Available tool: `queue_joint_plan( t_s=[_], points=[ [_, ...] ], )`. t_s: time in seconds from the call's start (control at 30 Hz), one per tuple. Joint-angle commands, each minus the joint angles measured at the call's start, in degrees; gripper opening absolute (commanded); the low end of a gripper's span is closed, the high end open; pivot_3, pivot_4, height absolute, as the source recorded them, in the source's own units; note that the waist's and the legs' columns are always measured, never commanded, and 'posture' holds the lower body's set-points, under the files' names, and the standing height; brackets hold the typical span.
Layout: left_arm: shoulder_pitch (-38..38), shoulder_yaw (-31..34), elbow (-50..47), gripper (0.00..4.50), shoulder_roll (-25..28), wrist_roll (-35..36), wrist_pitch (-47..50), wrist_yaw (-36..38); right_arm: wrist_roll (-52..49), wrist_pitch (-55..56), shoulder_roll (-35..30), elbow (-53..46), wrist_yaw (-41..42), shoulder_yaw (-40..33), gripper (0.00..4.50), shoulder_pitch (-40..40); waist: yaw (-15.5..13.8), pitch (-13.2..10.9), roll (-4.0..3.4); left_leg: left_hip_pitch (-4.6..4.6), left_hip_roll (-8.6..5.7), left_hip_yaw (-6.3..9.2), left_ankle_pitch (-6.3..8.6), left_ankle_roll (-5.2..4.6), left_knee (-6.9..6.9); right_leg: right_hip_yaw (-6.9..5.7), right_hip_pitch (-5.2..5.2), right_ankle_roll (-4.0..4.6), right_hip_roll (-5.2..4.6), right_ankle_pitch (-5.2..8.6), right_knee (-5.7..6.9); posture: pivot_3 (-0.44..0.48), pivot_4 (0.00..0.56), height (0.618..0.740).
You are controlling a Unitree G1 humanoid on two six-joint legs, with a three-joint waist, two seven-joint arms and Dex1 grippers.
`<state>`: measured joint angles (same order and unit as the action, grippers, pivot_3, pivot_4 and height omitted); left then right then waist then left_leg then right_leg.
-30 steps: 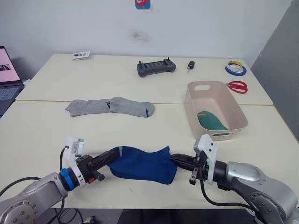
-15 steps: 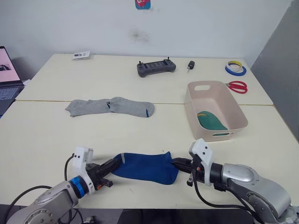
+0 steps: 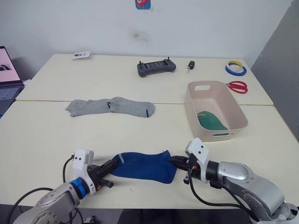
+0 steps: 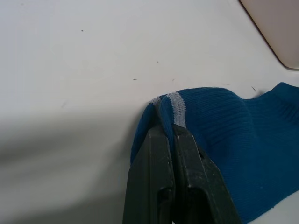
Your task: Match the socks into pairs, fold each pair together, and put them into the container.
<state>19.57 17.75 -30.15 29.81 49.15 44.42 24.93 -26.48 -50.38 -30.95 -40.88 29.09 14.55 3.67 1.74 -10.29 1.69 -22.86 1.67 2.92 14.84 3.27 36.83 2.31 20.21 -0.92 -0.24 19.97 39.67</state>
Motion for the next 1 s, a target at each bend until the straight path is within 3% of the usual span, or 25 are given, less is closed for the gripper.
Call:
queue_joint_plan(
  t_s=[0.03,0.27,0.3,0.4,0.6,0.67,0.83,0.9,1.0],
  points=[
    [0.1,-0.1,-0.3,0.03,-0.4,-0.7,-1.2,0.6,-0.9,0.6,-0.1,-2.6,0.3,-1.4,0.0,0.8,0.0,0.0,0.0,0.0,0.0,0.0,0.0,0.0,0.0,0.0,0.0,0.0,0.0,0.0,0.0,0.0,0.15,0.74],
    [-0.8,0.2,-0.3,0.03,-0.9,1.1,-0.9,2.3,1.5,-0.7,-2.1,-0.7,0.1,1.4,0.0,0.5,0.0,0.0,0.0,0.0,0.0,0.0,0.0,0.0,0.0,-0.01,-0.01,0.0,0.0,0.0,0.0,0.0,0.15,0.74],
    [-0.8,0.2,-0.3,0.22,-0.5,0.5,-1.2,2.3,1.4,-1.0,-2.0,-0.6,-0.1,1.4,0.0,0.3,0.0,0.0,0.0,0.0,0.0,0.0,0.0,0.0,0.0,-0.01,-0.01,0.0,0.0,0.0,0.0,0.0,0.15,0.74],
    [-1.1,0.5,-0.5,0.99,0.3,-1.3,-2.4,2.7,0.7,-0.7,-2.7,-1.1,1.4,1.9,0.79,0.0,0.0,0.0,0.0,0.0,0.0,0.0,0.0,0.0,0.0,-0.01,-0.01,0.0,0.0,0.0,0.0,0.0,0.15,0.74],
    [0.0,6.1,-4.1,2.93,1.6,-1.8,-7.0,4.1,0.8,1.2,-4.1,-3.3,2.0,-1.3,2.92,-0.5,0.0,0.0,0.0,-0.01,0.01,0.0,0.0,0.0,0.01,0.0,0.0,0.0,0.0,0.0,0.0,0.0,0.15,0.74],
    [-0.1,9.0,-4.1,2.93,4.1,-0.5,-7.2,6.9,-1.8,1.0,-4.8,-4.9,3.2,-4.3,3.59,0.6,0.0,0.0,0.01,-0.01,0.0,0.01,0.0,0.0,0.01,-0.03,0.0,0.0,0.0,0.0,0.01,0.0,0.15,0.74],
    [-4.8,9.7,-1.5,2.93,11.1,-0.3,-8.1,14.8,-4.9,1.7,-5.2,-6.6,5.7,-6.1,3.59,3.4,0.0,0.0,0.0,0.01,0.0,0.02,0.0,0.0,0.01,-0.07,-0.01,0.0,0.01,0.0,0.02,0.0,0.15,0.74],
    [-6.0,5.5,-2.0,2.54,15.4,-3.0,-8.8,20.2,-4.7,2.7,-3.9,-6.1,5.6,-4.7,3.63,4.4,-0.1,0.0,0.01,0.0,0.0,0.02,0.0,0.0,0.01,-0.07,-0.02,0.0,0.01,0.0,0.01,0.0,0.15,0.74],
    [-8.9,-3.3,-1.3,1.72,18.4,-10.4,-14.4,25.8,-2.6,6.4,-1.8,-3.7,6.2,-0.8,3.04,5.3,0.0,0.0,-0.1,0.01,-0.03,-0.07,0.0,0.0,-0.01,0.01,-0.01,0.0,0.01,0.0,-0.05,0.0,0.15,0.74]
  ],
)
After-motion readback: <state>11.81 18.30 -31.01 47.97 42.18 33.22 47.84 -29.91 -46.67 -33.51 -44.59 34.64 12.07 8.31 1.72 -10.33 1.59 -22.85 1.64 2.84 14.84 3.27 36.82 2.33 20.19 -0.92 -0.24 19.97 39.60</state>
